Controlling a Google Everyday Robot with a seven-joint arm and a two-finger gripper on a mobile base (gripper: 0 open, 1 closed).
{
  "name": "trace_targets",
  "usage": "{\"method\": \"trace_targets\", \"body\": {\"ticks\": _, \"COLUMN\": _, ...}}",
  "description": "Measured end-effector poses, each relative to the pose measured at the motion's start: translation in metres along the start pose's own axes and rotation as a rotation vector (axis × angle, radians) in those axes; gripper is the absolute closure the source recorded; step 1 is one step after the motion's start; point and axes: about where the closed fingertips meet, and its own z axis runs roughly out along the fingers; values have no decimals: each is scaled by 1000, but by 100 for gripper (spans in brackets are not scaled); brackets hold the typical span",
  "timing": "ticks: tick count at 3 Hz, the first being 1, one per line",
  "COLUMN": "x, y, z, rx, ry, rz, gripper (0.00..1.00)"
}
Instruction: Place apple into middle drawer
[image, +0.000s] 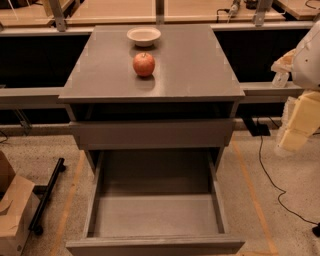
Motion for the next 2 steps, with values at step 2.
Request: {"method": "trace_targets", "body": {"ticks": 2, "x": -11, "y": -11, "z": 9, "rx": 13, "ry": -65, "rz": -16, "gripper": 0}}
